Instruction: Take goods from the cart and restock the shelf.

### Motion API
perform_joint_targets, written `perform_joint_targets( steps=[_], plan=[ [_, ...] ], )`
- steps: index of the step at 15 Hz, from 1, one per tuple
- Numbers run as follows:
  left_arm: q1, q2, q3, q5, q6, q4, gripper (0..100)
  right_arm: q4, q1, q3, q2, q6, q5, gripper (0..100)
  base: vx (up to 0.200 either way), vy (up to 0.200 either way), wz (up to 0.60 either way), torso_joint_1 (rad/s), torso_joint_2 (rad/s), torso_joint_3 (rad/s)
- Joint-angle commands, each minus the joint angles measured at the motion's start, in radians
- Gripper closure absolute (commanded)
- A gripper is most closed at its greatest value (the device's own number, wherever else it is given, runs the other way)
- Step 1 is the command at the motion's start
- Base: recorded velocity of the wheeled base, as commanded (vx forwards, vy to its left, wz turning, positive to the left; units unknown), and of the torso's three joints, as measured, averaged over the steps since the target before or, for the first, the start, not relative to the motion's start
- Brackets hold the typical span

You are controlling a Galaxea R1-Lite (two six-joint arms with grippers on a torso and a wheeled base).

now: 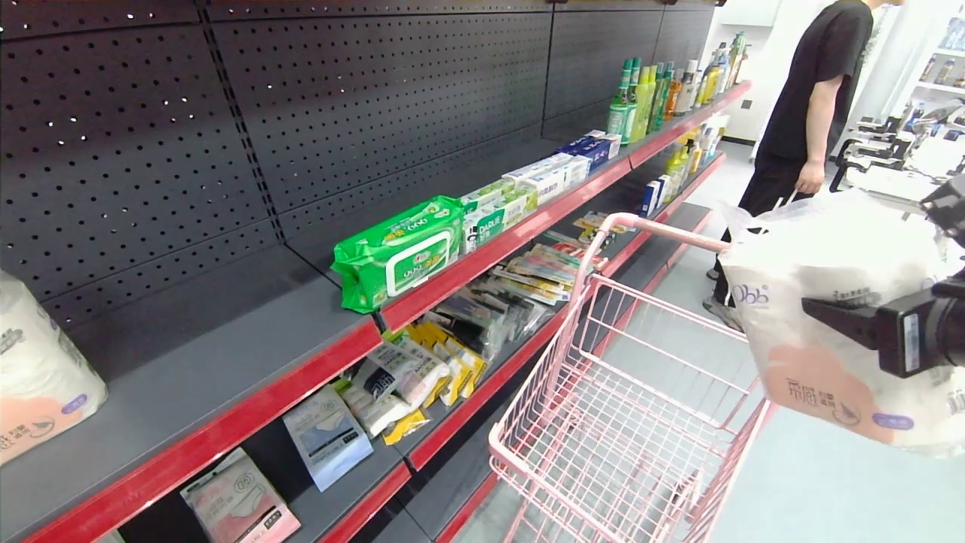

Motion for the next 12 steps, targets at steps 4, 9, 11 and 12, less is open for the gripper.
perform_joint_targets(
  steps=[4, 9, 11, 12],
  plan=[
    [0.001, 0.001, 0.000, -0.001, -0.001, 0.000, 0, 0.002, -0.025, 0.169, -0.251, 0.023, -0.008, 100, 0.000, 0.000, 0.00, 0.000, 0.00, 0.000],
    [0.001, 0.001, 0.000, 0.000, -0.001, 0.000, 0, 0.004, -0.124, 0.183, -0.274, 0.023, 0.026, 100, 0.000, 0.000, 0.00, 0.013, -0.02, -0.016],
    [0.001, 0.001, 0.000, 0.000, -0.001, 0.000, 0, 0.004, -0.128, 0.185, -0.269, 0.023, 0.031, 100, 0.000, 0.000, 0.00, 0.137, -0.33, -0.178],
    [0.001, 0.001, 0.000, 0.000, -0.001, 0.000, 0, 0.001, -0.128, 0.191, -0.266, 0.023, 0.031, 100, 0.000, 0.000, 0.00, 0.163, -0.37, -0.207]
  ],
)
